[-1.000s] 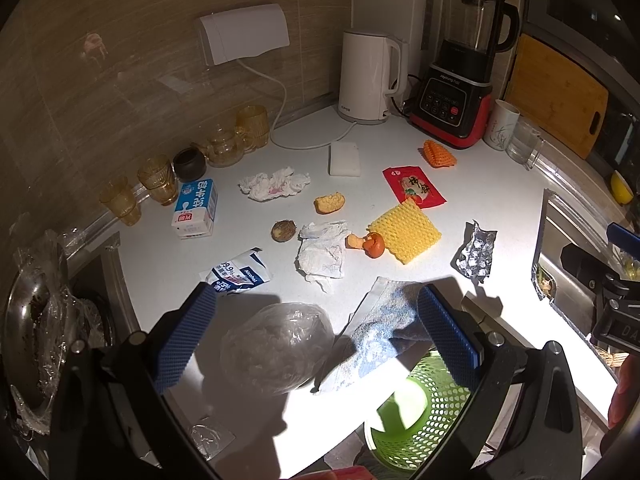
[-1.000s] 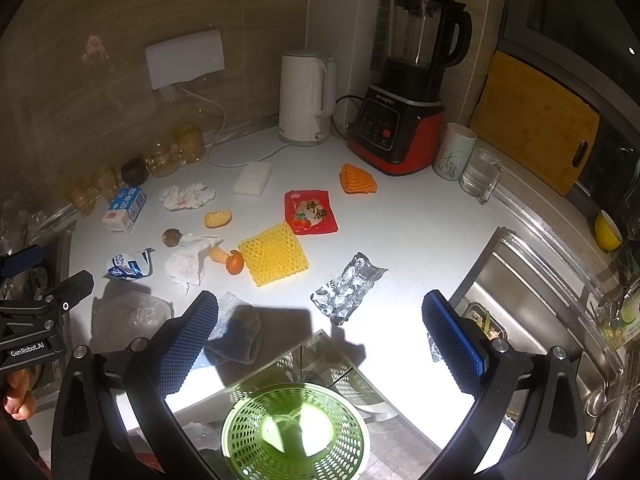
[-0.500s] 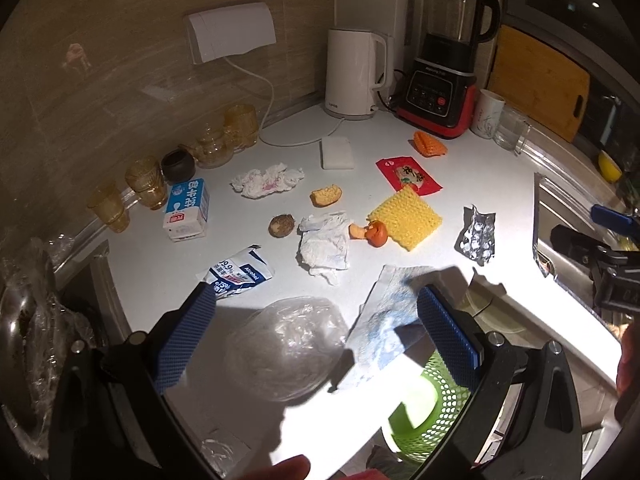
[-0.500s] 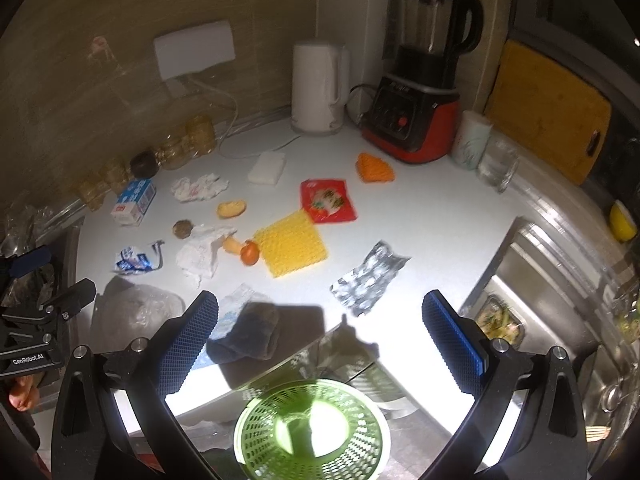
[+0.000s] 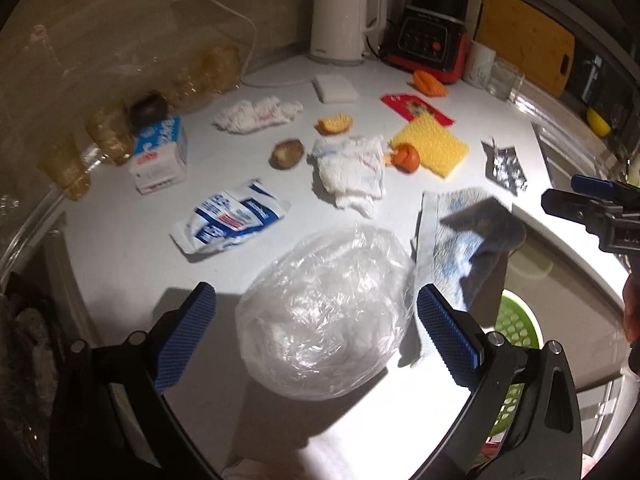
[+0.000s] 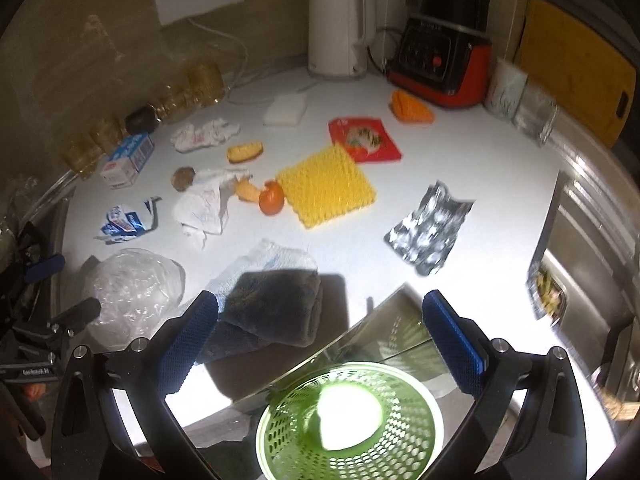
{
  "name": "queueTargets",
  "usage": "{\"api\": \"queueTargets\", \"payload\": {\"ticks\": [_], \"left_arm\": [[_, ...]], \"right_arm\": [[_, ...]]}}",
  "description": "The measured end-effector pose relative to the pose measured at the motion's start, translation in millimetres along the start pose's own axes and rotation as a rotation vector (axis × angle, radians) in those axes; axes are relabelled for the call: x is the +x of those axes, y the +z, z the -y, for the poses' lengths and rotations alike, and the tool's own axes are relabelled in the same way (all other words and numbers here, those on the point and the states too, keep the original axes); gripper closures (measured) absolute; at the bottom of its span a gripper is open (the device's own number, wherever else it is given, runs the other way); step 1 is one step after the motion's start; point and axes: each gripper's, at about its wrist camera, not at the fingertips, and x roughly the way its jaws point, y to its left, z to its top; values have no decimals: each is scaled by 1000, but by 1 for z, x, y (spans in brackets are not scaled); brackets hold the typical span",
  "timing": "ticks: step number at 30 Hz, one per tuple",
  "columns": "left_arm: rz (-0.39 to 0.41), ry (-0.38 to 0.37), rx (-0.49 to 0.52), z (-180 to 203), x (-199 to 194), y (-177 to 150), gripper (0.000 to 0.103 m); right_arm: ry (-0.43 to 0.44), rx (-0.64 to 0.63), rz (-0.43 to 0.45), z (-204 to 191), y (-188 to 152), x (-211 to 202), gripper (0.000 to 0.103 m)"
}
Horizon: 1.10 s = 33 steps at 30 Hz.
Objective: Collect trash
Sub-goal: 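Grasp the clear plastic bag with the left gripper while the right grasps the grey cloth, then carry both over the green basket, release the bag with left while right drops the cloth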
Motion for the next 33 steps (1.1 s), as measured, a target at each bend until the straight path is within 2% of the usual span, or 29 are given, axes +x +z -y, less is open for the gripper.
{"api": "queueTargets", "payload": {"ticks": [5, 7, 9, 10, 12, 15, 17, 19, 21, 22, 25, 27, 33], "left_arm": [[-43, -3, 43, 2, 29, -2, 7], [-61, -9, 48, 1, 38, -4, 13], [-83, -22, 52, 0, 45, -6, 30], [-92, -28, 54, -1, 47, -7, 35], [-107, -33, 60, -3, 50, -9, 55], [-115, -38, 51, -7, 51, -11, 73], [-122, -59, 39, -11, 51, -11, 81], [-126, -84, 26, -15, 49, -11, 82], [-118, -103, 15, -18, 43, -11, 83], [-114, -109, 13, -19, 41, -10, 83], [-91, -126, 18, -19, 30, -9, 83], [-76, -134, 32, -17, 23, -7, 83], [-54, -207, 89, 7, -3, -4, 83]], "right_arm": [[-13, 33, -36, -5, -6, 23, 2], [-20, 41, -43, -7, -7, 28, 2], [-29, 49, -49, -8, -7, 32, 2], [-33, 54, -54, -8, -7, 35, 2], [-38, 64, -61, -9, -7, 40, 2], [-43, 80, -78, -13, -7, 49, 2], [-50, 86, -95, -18, -8, 58, 2], [-55, 86, -110, -22, -9, 66, 2], [-63, 72, -131, -29, -10, 76, 17], [-65, 58, -143, -33, -11, 80, 39], [-54, 34, -157, -42, -14, 83, 70], [-29, 31, -150, -43, -15, 78, 86], [-8, 72, -120, -27, -23, 35, 89]]}}
